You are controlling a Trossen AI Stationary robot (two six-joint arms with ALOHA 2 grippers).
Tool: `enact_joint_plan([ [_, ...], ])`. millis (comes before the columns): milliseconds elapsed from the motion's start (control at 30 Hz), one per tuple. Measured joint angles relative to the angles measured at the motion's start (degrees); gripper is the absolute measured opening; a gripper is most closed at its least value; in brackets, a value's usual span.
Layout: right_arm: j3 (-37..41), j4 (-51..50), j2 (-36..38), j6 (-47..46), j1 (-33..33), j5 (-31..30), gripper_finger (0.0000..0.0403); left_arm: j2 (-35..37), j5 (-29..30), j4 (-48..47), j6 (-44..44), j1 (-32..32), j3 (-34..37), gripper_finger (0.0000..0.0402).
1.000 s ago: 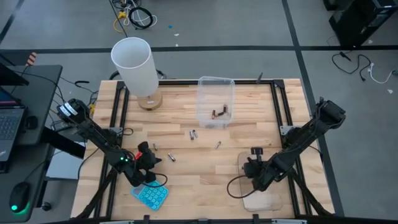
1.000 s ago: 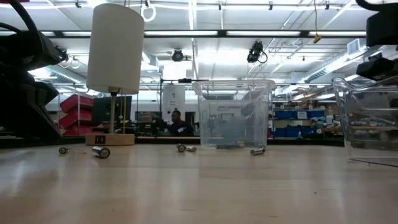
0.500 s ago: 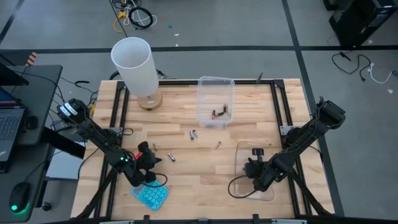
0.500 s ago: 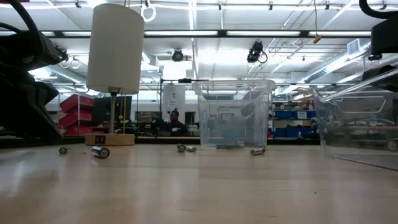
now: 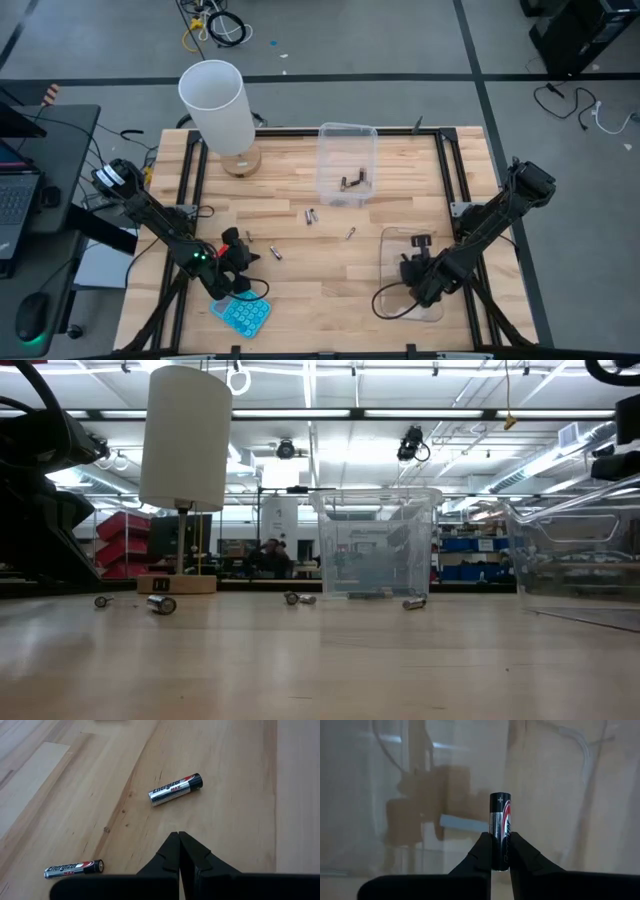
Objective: Sort batteries
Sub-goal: Put the silver battery into the bottom transparent bin
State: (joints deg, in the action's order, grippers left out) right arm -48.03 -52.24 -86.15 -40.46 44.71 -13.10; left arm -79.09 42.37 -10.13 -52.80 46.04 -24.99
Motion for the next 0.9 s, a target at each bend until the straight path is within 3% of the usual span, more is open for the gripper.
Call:
enact_joint_plan([
  [367,-3.4,-6.3,0.0,1.0,0.4,0.7,0.0028,0.0,0.0,0.0,0.0,0.0,0.0,0.0000],
  [500,-5.4,-4.8,0.0,-0.5,-1.8,-0.5,0.0028,0.0,0.1,0.0,0.0,0.0,0.0,0.0000],
  [700,-5.5,2.2,0.0,-4.6,-6.1,5.4,0.0028,0.0,0.1,0.0,0.0,0.0,0.0,0.0000],
  [900,-5.5,4.1,0.0,-5.0,-6.6,5.2,0.0028,0.0,0.1,0.0,0.0,0.0,0.0,0.0000],
])
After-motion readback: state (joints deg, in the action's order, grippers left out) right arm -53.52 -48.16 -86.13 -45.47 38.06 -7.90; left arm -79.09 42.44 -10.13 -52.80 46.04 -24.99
